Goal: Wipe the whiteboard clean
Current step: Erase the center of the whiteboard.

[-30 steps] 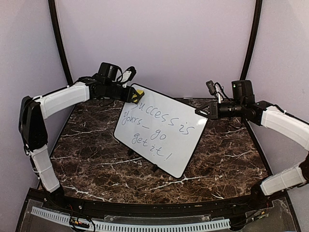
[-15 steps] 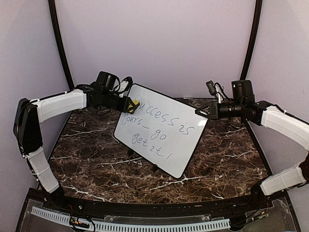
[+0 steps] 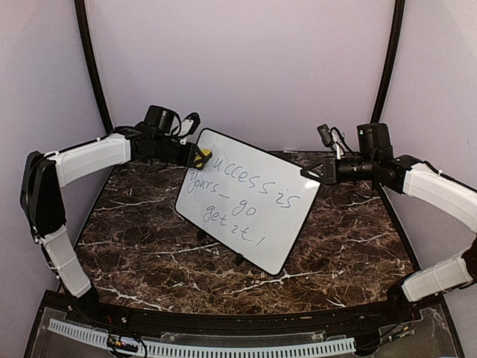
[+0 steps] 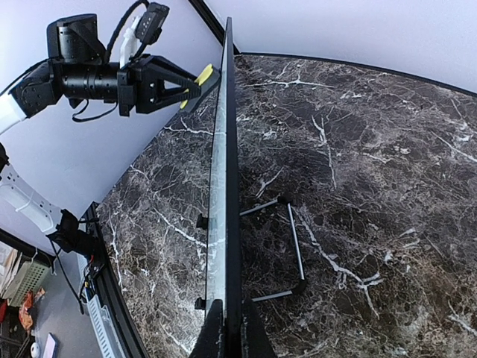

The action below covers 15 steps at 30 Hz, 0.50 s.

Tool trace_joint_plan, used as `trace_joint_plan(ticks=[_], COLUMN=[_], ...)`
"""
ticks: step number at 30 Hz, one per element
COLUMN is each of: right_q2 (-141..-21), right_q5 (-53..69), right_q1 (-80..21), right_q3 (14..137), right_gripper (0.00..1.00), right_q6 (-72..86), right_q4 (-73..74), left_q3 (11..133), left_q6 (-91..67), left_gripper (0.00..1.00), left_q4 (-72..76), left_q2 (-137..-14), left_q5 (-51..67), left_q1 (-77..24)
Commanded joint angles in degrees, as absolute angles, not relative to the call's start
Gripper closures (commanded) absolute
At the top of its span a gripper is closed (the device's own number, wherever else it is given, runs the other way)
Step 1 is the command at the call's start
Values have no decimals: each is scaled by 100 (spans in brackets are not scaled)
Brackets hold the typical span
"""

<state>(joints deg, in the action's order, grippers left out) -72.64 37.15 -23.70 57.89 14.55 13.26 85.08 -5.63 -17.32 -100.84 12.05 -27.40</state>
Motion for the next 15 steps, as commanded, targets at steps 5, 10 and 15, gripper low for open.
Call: trace_joint_plan(ticks=[5,10,15], right_q2=[-7175,-7177,-7201], right_q5=[3902,3902,3902], right_q1=[-2555,-2559,-2563], right_q3=[5943,5933,5950], right_gripper=[100,100,100], right_q6=[776,772,765], right_q4=[1036,1037,1038], left_q3=[9227,8881,8204], left_q6=[-565,-645,-753], left_gripper=[88,88,88], left_q4=[-1716,-1758,-1733], left_q2=[-10535,-10437,-10141], left_q5=[1411,1488,1504], left_q1=[-2654,-2654,-2654])
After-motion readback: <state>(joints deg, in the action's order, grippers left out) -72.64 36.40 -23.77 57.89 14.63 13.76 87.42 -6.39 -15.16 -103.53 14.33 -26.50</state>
